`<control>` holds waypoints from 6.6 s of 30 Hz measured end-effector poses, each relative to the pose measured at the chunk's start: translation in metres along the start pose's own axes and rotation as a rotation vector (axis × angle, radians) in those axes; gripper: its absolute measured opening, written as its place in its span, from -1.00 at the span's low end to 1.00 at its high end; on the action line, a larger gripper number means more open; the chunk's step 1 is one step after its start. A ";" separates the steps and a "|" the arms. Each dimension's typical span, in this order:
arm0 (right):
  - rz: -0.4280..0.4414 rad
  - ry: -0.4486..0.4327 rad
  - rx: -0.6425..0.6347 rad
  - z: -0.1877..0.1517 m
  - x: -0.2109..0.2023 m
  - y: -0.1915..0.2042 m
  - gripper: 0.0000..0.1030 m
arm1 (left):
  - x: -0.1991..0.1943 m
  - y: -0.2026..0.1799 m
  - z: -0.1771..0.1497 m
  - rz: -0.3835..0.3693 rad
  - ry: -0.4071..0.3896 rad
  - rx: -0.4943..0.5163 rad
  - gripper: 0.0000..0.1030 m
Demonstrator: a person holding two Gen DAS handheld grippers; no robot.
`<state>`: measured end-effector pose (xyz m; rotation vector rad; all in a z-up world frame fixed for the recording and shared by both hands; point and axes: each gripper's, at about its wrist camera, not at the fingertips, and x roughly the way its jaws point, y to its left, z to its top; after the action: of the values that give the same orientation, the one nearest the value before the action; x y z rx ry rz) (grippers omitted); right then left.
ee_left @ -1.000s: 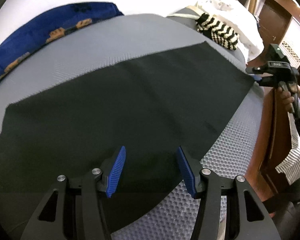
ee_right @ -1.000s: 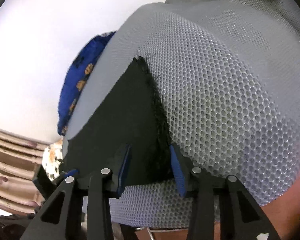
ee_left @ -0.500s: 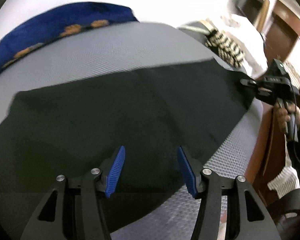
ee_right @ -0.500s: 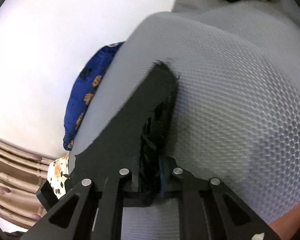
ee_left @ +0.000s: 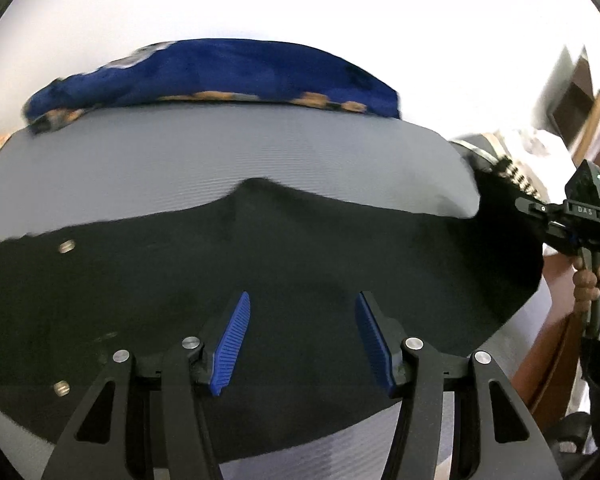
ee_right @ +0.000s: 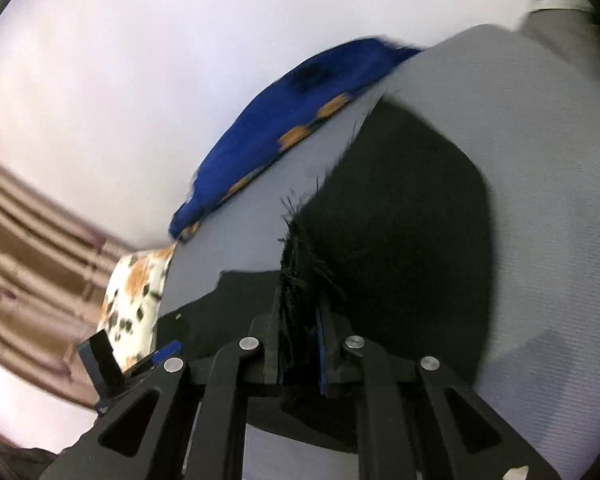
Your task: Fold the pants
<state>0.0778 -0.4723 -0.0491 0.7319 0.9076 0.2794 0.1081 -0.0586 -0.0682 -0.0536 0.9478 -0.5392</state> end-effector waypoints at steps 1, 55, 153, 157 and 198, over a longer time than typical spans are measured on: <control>0.009 0.018 -0.014 0.000 0.010 0.007 -0.77 | -0.005 0.009 -0.003 0.003 -0.005 -0.017 0.08; -0.067 0.123 -0.011 -0.081 0.075 0.038 0.05 | 0.079 0.024 -0.039 -0.428 0.444 -0.543 -0.02; -0.477 0.296 -0.411 -0.139 0.155 0.130 0.08 | -0.077 0.107 -0.045 0.233 0.046 -0.158 0.23; -0.468 0.305 -0.421 -0.142 0.165 0.138 0.08 | -0.095 0.144 -0.057 0.232 0.046 -0.252 0.23; -0.437 0.259 -0.312 -0.146 0.187 0.144 0.42 | -0.072 0.283 -0.101 -0.276 -0.020 -0.693 0.30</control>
<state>0.0849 -0.2058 -0.1241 0.1994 1.2106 0.1229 0.1135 0.2385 -0.1511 -0.8205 1.0779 -0.4382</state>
